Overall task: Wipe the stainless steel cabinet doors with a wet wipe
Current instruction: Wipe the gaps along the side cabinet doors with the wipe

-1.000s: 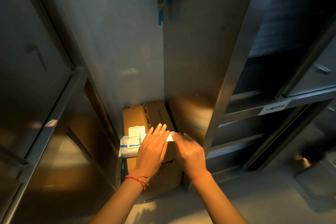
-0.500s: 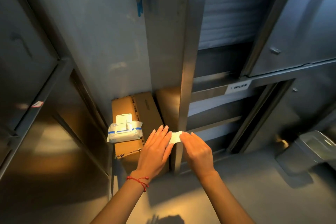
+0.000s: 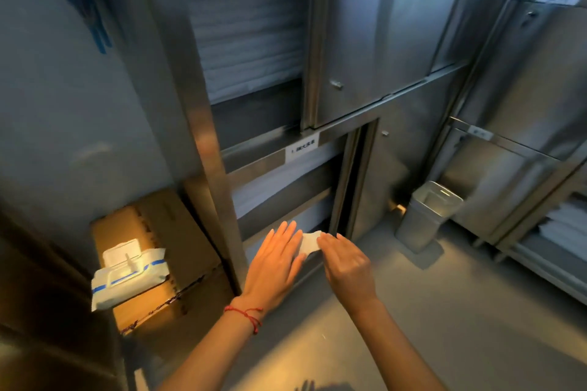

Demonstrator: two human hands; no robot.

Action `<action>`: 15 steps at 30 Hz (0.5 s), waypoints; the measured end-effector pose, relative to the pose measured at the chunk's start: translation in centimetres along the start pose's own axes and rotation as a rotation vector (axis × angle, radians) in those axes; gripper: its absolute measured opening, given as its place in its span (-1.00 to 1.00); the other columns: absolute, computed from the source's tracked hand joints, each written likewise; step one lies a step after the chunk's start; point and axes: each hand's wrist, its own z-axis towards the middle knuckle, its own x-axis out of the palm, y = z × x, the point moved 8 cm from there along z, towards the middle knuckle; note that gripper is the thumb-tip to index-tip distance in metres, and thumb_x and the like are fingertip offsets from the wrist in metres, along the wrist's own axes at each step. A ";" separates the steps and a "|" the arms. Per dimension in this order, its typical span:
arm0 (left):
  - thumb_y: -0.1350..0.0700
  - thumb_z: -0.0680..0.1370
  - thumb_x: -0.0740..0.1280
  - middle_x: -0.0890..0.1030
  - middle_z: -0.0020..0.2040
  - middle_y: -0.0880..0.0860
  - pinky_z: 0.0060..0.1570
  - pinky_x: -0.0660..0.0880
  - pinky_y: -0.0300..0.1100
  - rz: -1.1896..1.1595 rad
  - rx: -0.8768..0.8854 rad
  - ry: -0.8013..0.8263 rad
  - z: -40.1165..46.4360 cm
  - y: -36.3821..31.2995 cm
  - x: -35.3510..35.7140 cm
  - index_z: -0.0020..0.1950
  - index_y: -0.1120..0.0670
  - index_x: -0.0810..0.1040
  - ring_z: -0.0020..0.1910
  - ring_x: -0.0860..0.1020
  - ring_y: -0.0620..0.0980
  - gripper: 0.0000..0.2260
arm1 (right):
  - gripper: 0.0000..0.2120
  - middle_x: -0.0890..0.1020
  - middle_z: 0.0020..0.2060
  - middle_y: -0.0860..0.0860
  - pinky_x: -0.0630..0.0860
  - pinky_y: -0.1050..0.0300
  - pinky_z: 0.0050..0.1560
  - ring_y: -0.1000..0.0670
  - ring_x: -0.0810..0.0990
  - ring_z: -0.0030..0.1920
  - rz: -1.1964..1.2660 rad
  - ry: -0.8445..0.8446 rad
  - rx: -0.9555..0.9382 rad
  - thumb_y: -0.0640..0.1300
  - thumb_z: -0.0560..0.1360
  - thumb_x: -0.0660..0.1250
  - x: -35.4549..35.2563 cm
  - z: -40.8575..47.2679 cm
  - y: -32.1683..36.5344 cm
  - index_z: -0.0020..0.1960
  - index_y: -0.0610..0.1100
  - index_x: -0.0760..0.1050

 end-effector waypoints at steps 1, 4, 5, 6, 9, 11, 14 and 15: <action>-0.08 0.66 -0.06 0.50 0.30 0.16 0.40 0.07 -0.14 -0.017 0.023 0.012 0.8 -0.6 0.5 0.27 0.21 0.52 0.31 0.44 0.10 -0.49 | -0.67 0.70 -0.10 -0.09 0.41 0.12 0.22 -0.04 0.69 -0.11 -0.029 0.010 0.022 -0.30 0.58 0.11 -0.3 -0.2 -1.0 -0.06 -0.26 0.67; -0.10 0.67 -0.10 0.52 0.29 0.17 0.39 0.07 -0.13 -0.052 0.091 0.036 3.0 -2.4 1.5 0.27 0.22 0.53 0.28 0.47 0.12 -0.45 | -0.54 0.70 -0.10 -0.09 0.51 0.13 0.13 -0.04 0.70 -0.11 -0.084 0.034 0.078 -0.24 0.65 -0.02 -1.3 -0.7 -3.7 -0.05 -0.25 0.67; -0.10 0.67 -0.12 0.53 0.27 0.17 0.38 0.10 -0.11 -0.060 0.117 0.036 3.8 -3.0 1.7 0.26 0.22 0.53 0.27 0.48 0.12 -0.44 | -0.53 0.70 -0.10 -0.09 0.54 0.12 0.09 -0.04 0.70 -0.12 -0.109 0.037 0.091 -0.23 0.65 -0.03 -1.7 -0.7 -4.5 -0.05 -0.25 0.67; -0.10 0.67 -0.13 0.54 0.26 0.17 0.36 0.16 -0.10 -0.067 0.141 0.040 4.6 -3.6 1.9 0.25 0.22 0.54 0.25 0.50 0.11 -0.43 | -0.53 0.70 -0.10 -0.09 0.55 0.12 0.07 -0.05 0.69 -0.12 -0.133 0.043 0.109 -0.23 0.65 -0.02 -2.1 -0.7 -5.3 -0.05 -0.25 0.67; -0.11 0.67 -0.16 0.58 0.22 0.14 0.25 0.37 -0.06 -0.066 0.202 0.084 6.7 -5.1 2.8 0.22 0.19 0.57 0.21 0.54 0.09 -0.40 | -0.66 0.70 -0.12 -0.10 0.55 0.12 0.06 -0.05 0.70 -0.13 -0.217 0.065 0.156 -0.26 0.59 0.11 -2.9 -0.7 -7.6 -0.05 -0.25 0.67; -0.11 0.66 -0.17 0.58 0.22 0.13 0.15 0.41 0.05 -0.062 0.234 0.124 8.0 -5.8 3.6 0.22 0.18 0.57 0.20 0.55 0.09 -0.40 | -0.78 0.70 -0.12 -0.10 0.55 0.12 0.05 -0.05 0.70 -0.13 -0.268 0.071 0.198 -0.29 0.47 0.25 -3.4 -0.7 -8.9 -0.06 -0.25 0.67; -0.13 0.65 -0.16 0.57 0.23 0.12 0.16 0.36 0.09 -0.051 0.284 0.185 10.0 -6.8 5.1 0.23 0.17 0.57 0.21 0.54 0.09 -0.40 | -0.80 0.70 -0.12 -0.10 0.56 0.12 0.04 -0.05 0.69 -0.13 -0.323 0.095 0.238 -0.30 0.41 0.30 -3.8 -0.7 -10.3 -0.05 -0.24 0.67; -0.13 0.65 -0.16 0.57 0.24 0.11 0.16 0.36 0.09 -0.047 0.301 0.204 10.5 -7.2 5.5 0.23 0.16 0.57 0.22 0.54 0.08 -0.40 | -0.79 0.70 -0.11 -0.10 0.56 0.12 0.03 -0.05 0.69 -0.12 -0.342 0.097 0.249 -0.28 0.46 0.26 -4.0 -0.7 -10.8 -0.05 -0.24 0.67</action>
